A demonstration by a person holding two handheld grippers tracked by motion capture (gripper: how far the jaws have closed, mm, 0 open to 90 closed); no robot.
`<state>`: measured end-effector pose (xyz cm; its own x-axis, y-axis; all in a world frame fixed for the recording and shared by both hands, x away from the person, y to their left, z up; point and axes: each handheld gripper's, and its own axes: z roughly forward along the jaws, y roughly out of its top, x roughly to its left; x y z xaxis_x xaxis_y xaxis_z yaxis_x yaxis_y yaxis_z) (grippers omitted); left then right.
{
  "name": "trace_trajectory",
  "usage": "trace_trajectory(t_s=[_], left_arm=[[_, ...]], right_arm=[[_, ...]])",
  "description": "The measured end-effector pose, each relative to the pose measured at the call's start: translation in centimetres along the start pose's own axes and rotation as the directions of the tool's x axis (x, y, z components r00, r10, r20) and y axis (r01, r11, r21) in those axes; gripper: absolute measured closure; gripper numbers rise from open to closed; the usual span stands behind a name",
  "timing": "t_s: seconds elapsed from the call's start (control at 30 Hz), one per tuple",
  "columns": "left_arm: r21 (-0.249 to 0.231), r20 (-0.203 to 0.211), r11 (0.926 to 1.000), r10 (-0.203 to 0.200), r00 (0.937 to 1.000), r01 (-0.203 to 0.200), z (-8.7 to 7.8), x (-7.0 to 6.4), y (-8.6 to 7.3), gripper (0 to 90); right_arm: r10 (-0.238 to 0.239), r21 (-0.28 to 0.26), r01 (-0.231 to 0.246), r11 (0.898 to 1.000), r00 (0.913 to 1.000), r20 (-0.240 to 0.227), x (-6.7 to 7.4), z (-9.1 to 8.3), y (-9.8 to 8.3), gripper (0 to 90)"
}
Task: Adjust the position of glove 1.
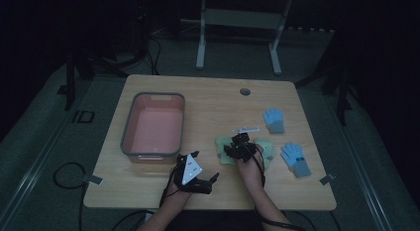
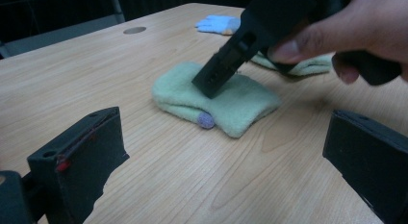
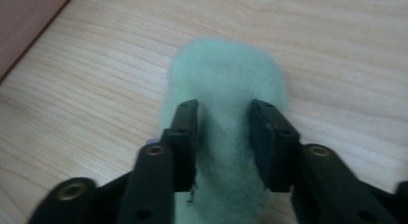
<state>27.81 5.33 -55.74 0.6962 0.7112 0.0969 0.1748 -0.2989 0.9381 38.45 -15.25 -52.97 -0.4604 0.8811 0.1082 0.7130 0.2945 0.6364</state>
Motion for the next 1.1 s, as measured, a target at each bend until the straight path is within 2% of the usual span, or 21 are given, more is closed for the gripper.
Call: trace_trajectory(t_s=[0.13, 0.23, 0.4, 0.5, 0.6, 0.63, 0.7, 0.83, 1.1], left_arm=[[0.001, 0.001, 1.0, 0.0, 1.0, 0.0, 0.0, 0.0, 0.0, 0.6], [0.0, 0.001, 1.0, 0.001, 1.0, -0.001, 0.0, 0.0, 0.0, 0.6], [0.003, 0.003, 1.0, 0.001, 1.0, -0.001, 0.0, 0.0, 0.0, 0.6], [0.002, 0.002, 1.0, -0.002, 1.0, 0.002, 0.0, 0.0, 0.0, 0.6], [0.002, 0.002, 1.0, 0.0, 1.0, 0.0, 0.0, 0.0, 0.0, 0.6], [0.002, 0.002, 1.0, 0.0, 1.0, 0.0, 0.0, 0.0, 0.0, 0.6], [0.003, 0.002, 1.0, -0.001, 1.0, 0.001, 0.0, 0.0, 0.0, 0.6], [0.003, -0.001, 1.0, 0.0, 1.0, 0.0, 0.0, 0.0, 0.0, 0.6], [0.001, -0.005, 1.0, 0.003, 1.0, -0.003, 0.0, 0.0, 0.0, 0.6]], right_arm=[[-0.041, -0.024, 0.041, 0.999, 0.9992, -0.001, -0.4, -1.6, 0.7, 59.1], [-0.052, -0.037, 0.051, 0.998, 0.9987, -0.004, -1.2, -2.8, 1.0, 57.9], [-0.077, -0.046, 0.078, 0.996, 0.9969, 0.016, -2.6, -4.3, 1.4, 57.9], [-0.108, -0.041, 0.109, 0.993, 0.9939, 0.023, -3.3, -5.0, 1.4, 56.7], [-0.163, -0.031, 0.164, 0.986, 0.9862, 0.029, -4.0, -5.6, 1.3, 55.8], [-0.168, -0.025, 0.169, 0.985, 0.9853, 0.027, -4.3, -5.8, 1.2, 55.9], [-0.166, -0.026, 0.167, 0.986, 0.9857, 0.028, -4.6, -6.1, 1.1, 56.0], [-0.143, -0.025, 0.143, 0.989, 0.9896, 0.02, -6.1, -7.0, 0.5, 54.8], [-0.106, -0.006, 0.107, 0.994, 0.9919, 0.07, -8.1, -7.3, -1.2, 53.0]])
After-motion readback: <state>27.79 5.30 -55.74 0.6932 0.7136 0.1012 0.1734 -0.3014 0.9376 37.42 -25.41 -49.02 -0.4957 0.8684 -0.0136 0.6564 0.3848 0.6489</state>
